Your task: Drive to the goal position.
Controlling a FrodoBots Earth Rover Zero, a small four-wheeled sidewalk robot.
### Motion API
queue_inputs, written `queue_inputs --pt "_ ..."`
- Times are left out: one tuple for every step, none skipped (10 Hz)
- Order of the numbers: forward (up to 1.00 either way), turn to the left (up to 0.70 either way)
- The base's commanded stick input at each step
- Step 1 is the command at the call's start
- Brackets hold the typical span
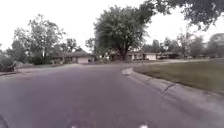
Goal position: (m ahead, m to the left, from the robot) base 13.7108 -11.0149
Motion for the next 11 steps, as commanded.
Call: queue_inputs --pt "1.00 0.00" --pt "1.00 0.00" --pt "1.00 0.00" --pt "1.00 0.00" --pt "1.00 0.00" --pt "1.00 0.00" --pt "1.00 0.00" --pt "1.00 0.00" --pt "1.00 0.00" --pt "1.00 0.00" --pt "1.00 0.00"
